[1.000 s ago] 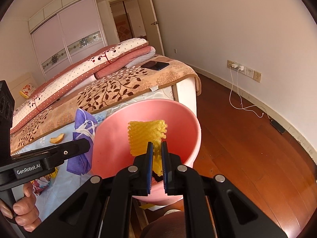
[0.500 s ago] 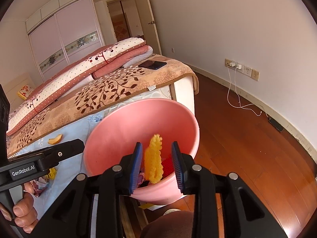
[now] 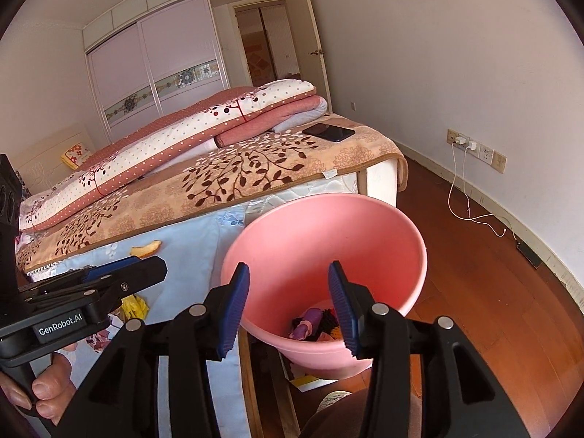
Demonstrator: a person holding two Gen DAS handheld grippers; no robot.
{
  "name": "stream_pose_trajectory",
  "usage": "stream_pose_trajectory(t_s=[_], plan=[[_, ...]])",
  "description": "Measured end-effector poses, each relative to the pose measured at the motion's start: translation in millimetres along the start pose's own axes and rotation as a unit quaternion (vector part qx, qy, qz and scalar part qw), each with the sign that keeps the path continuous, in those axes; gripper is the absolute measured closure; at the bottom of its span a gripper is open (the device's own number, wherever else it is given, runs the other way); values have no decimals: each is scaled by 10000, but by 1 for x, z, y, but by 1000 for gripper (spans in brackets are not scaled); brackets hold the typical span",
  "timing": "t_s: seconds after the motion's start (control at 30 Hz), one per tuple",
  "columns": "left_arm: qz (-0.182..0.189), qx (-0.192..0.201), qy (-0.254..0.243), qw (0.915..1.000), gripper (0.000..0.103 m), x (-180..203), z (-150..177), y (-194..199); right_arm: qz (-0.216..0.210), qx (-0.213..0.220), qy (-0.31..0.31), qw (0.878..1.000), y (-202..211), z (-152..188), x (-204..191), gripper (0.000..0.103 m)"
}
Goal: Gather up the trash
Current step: 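Move right tool to yellow wrapper while left tool approaches clear snack wrapper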
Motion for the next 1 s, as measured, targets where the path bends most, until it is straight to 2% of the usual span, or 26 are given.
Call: stream_pose_trajectory(t_s=[0.27, 0.5, 0.77, 1.0], plan=[[-454, 168, 248, 9985, 59, -57, 10, 30, -448, -231, 317, 9982, -13, 10, -59, 59], [-779, 158, 810, 9935, 59, -122, 26, 51, -748, -412, 678, 9940, -26, 17, -105, 59], [-1312, 63, 1458, 9806, 59, -203, 47, 61, -1015, -717, 887, 9883, -51, 29, -138, 59], [-1395, -137, 2091, 9678, 59, -244, 50, 45, -1178, -917, 1053, 9832, -67, 38, -155, 59]])
Point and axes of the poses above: each gripper's, at about its wrist camera, not at the fingertips, and y roughly against the way its jaws point, x to its right, z to its underside, the point moved 9 cm from there along -y, roughly the way its jaws point, and after that the axes turned 8 degrees about -z, right-handed, at the moved point
